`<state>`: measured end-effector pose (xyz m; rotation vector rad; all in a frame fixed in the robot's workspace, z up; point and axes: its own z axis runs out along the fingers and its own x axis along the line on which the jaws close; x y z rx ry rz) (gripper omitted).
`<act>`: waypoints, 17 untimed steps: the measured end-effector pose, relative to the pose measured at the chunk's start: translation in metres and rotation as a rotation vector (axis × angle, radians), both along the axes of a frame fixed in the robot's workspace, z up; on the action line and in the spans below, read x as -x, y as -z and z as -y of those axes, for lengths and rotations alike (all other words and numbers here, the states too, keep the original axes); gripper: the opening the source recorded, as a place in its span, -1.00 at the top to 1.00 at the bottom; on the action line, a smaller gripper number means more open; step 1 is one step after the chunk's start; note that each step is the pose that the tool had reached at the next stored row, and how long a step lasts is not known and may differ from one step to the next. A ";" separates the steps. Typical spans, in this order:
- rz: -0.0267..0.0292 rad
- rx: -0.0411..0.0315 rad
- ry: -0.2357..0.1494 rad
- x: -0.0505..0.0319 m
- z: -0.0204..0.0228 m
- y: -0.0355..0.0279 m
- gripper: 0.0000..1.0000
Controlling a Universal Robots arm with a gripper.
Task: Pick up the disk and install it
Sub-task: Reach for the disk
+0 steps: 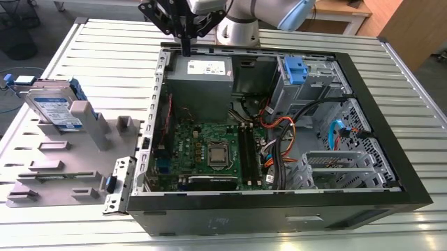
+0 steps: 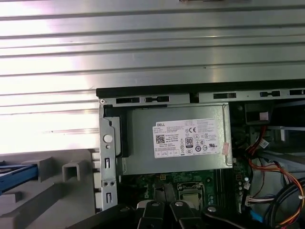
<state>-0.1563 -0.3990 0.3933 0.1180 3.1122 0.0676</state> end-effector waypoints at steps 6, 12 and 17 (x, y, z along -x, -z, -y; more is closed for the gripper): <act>0.0004 0.0000 0.000 0.0110 0.0000 0.0000 0.79; 0.0008 0.0000 0.000 0.0221 0.0000 0.0000 0.79; 0.0008 0.0000 0.000 0.0276 0.0000 0.0001 0.79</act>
